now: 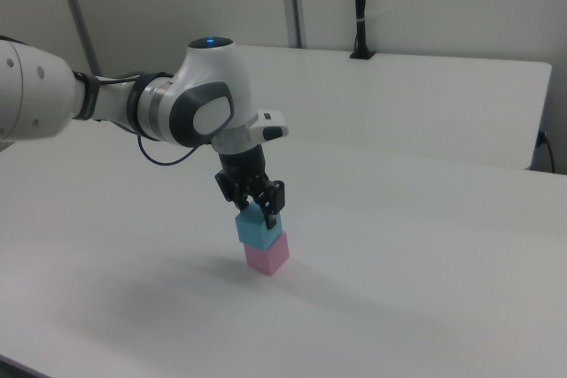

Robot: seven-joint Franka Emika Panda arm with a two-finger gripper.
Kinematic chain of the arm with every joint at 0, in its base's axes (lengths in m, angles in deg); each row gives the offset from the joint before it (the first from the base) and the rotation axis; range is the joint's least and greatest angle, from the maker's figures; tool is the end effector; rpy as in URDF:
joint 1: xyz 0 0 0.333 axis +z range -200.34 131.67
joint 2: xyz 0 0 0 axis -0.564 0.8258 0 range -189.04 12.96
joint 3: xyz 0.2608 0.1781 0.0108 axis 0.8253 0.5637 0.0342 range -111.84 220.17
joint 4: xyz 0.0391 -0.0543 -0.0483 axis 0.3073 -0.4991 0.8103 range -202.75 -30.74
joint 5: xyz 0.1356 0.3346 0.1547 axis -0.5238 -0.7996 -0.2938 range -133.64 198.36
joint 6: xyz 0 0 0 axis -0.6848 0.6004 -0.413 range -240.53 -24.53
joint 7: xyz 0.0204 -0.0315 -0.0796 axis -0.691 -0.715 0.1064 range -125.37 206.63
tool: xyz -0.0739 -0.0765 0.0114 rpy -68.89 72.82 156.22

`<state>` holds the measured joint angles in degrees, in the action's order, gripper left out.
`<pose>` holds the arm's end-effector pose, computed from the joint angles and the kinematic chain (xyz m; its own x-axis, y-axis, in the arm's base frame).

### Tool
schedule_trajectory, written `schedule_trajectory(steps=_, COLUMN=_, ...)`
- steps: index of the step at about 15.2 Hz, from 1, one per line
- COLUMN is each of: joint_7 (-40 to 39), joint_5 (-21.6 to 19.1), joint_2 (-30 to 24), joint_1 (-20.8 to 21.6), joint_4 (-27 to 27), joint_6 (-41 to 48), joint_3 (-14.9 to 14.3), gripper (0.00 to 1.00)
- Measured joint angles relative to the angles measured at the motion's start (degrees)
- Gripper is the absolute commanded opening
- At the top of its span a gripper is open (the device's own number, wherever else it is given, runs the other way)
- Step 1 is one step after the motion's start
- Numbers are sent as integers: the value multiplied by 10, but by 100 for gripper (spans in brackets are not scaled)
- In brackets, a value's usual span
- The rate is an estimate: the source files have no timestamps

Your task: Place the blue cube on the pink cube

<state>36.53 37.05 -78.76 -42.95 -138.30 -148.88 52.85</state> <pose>0.5876 -0.1059 0.4028 0.9977 -0.0564 0.0368 -0.0591 -0.9953 0.0767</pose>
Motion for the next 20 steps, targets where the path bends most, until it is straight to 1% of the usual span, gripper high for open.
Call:
schedule_trajectory(steps=1, joint_7=1, joint_5=0, joint_2=1, joint_1=2, joint_4=-1, joint_6=-1, joint_3=0, gripper=71)
schedule_trajectory(steps=2, joint_7=2, joint_5=0, joint_2=3, joint_1=4, joint_4=-1, joint_6=-3, joint_3=0, gripper=87)
schedule_trajectory(steps=3, joint_7=6, joint_5=1, joint_2=5, joint_1=6, joint_4=-2, joint_6=-5, joint_3=0, gripper=97)
schedule_trajectory(steps=4, joint_7=10, joint_5=1, joint_2=6, joint_1=6, joint_4=-2, joint_6=-8, joint_3=0, gripper=100)
schedule_trajectory(steps=10, joint_7=52, joint_5=1, joint_2=5, joint_1=6, joint_4=3, joint_6=-13, joint_3=0, gripper=100)
schedule_trajectory(steps=13, joint_7=73, joint_5=1, joint_2=-15, joint_1=2, joint_4=22, joint_6=4, joint_3=-3, gripper=100)
schedule_trajectory(steps=15, joint_7=75, joint_5=2, joint_2=-41, joint_1=-4, joint_4=50, joint_6=57, joint_3=-3, gripper=100)
schedule_trajectory(steps=19, joint_7=77, joint_5=2, joint_2=-85, joint_1=-8, joint_4=145, joint_6=217, joint_3=-3, gripper=100)
schedule_trajectory(steps=20, joint_7=78, joint_5=2, joint_2=-90, joint_1=-7, joint_4=156, joint_6=233, joint_3=-2, gripper=100)
